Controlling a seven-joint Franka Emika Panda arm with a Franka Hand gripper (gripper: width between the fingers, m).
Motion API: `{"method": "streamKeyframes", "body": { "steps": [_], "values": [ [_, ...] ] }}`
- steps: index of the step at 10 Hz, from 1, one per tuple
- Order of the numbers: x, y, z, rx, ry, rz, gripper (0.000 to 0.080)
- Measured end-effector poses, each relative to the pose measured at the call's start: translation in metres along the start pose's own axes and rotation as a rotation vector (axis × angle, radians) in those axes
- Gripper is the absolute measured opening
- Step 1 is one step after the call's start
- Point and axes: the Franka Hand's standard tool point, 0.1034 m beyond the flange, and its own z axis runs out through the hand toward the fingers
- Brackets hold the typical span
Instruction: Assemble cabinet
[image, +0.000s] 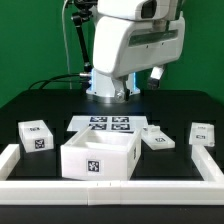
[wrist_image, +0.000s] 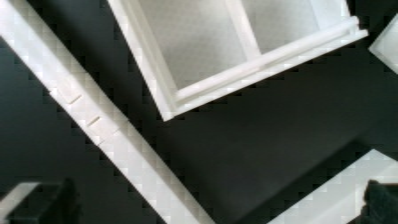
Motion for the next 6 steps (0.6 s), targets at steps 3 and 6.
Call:
{"method": "streamKeyframes", "body": {
  "steps": [3,6],
  "values": [
    [0.0006,0.0006,0.0001,-0.004,-0.016,-0.004,0.0798],
    [-0.0014,-0.0008,0.0019,-0.014,-0.002,-0.036,0.0798]
  ]
}}
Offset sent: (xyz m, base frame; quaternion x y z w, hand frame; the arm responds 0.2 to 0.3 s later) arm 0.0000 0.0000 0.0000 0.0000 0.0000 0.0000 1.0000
